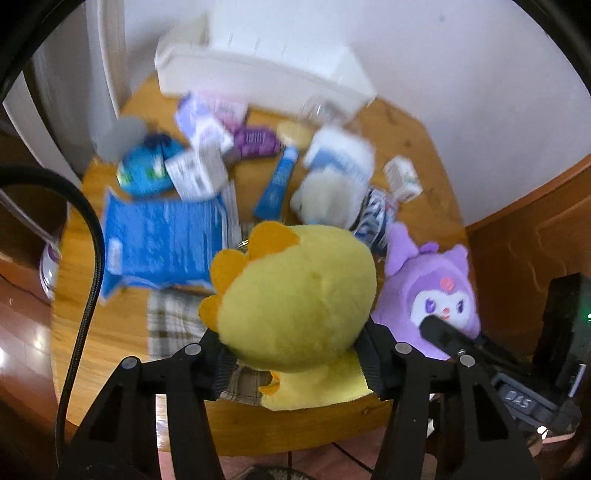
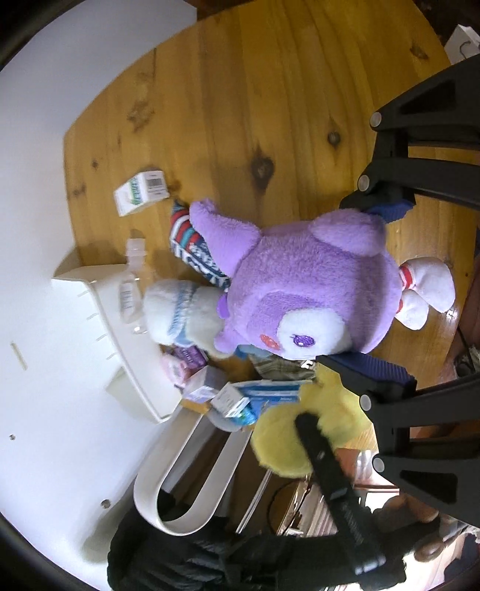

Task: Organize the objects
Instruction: 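Carry the duck and doll up into the white tray with both grippers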

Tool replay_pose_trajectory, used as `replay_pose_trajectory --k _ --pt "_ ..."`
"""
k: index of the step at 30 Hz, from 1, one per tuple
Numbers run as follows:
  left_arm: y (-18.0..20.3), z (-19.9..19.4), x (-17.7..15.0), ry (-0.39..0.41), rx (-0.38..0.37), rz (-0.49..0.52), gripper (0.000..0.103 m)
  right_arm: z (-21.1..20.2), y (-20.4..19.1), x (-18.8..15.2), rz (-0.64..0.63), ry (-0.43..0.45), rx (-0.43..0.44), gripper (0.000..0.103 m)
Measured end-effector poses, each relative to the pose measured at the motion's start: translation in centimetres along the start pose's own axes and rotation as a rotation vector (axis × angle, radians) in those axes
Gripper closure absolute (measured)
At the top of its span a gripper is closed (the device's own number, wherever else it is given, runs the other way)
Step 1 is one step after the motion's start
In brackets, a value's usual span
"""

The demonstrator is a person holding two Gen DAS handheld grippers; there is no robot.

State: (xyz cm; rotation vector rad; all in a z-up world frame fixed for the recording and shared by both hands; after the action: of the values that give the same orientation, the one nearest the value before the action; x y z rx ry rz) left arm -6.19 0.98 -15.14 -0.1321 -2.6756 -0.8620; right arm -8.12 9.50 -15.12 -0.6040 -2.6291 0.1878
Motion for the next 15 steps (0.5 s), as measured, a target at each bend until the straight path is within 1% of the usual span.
replay_pose_trajectory --k 4,8,11,15 --pt "1.6 -2.9 1.7 0.064 0.014 0.064 0.044 -2.0 -0.4 1.0 -0.022 0.036 0.002 0.043" --pt "3.3 -6.6 4.2 0.120 0.074 0.164 0.044 -4.4 -1.8 3.0 -0.081 0.085 -0.008 0.043" --pt "4.3 -9.0 7.0 0.171 0.122 0.211 0.044 -6.7 -2.9 5.6 -0.128 0.139 -0.022 0.043" --pt "5.2 -12.0 12.0 0.256 0.188 0.245 0.044 -9.6 -5.0 10.9 -0.180 0.224 -0.035 0.043"
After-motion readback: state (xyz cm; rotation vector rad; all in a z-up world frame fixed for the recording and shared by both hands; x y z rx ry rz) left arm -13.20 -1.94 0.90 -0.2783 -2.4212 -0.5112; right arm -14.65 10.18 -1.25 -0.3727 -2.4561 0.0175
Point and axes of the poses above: each gripper's, at about its wrist camera, not at the fingertips, and z roughly the way its jaws point, y to its right, x to its top, the point moved 4 cm from there along z, roughly the way its jaws point, and after that the axes turned 13 degrees about -x, right-handed, at the moved point
